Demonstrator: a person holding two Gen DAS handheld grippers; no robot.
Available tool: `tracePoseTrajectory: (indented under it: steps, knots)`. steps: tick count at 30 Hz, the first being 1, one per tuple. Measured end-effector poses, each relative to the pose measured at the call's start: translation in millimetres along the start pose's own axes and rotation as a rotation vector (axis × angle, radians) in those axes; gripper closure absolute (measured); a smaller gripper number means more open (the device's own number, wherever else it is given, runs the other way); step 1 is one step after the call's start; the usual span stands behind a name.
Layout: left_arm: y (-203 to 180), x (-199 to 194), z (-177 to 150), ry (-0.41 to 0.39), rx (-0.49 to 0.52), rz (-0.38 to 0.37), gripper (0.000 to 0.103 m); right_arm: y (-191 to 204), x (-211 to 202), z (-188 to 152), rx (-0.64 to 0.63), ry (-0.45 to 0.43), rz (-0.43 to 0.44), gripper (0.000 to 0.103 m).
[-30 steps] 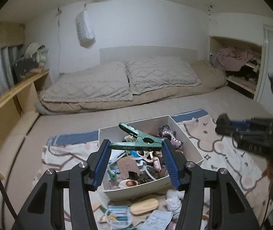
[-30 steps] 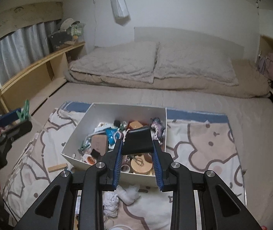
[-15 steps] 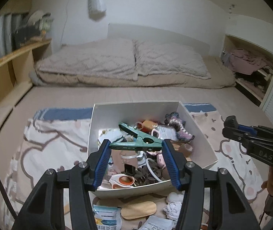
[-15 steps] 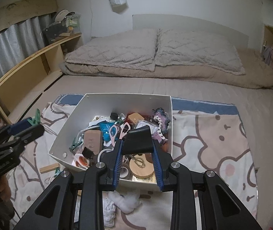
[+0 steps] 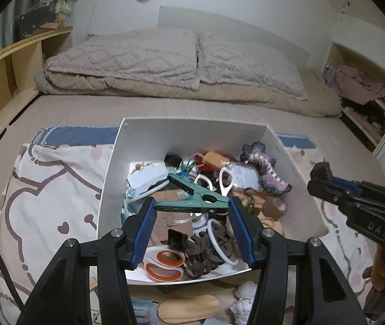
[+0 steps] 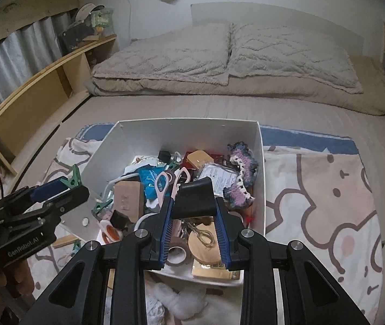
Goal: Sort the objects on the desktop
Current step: 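Lower the clothespin into the white box and open the left tool while the right tool holds the block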
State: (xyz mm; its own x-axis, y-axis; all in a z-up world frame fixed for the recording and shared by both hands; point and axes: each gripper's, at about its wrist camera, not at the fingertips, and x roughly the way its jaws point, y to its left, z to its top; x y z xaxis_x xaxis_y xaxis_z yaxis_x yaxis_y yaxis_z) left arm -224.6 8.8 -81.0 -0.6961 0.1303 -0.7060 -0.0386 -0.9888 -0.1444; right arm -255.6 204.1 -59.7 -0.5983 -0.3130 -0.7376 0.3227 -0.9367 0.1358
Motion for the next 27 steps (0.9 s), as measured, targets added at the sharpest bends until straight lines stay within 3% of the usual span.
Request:
tracePoseTrajectory:
  steps: [15,27]
  knots:
    - [13.1,41.4,-15.9,0.093,0.024,0.149,0.049,-10.7,42.6,-8.2,-0.021,0.1,-0.015,0.073]
    - [23.9,54.1,-23.0,0.148,0.002,0.173,0.048,9.6,65.8,-12.6,-0.073,0.173,0.012,0.073]
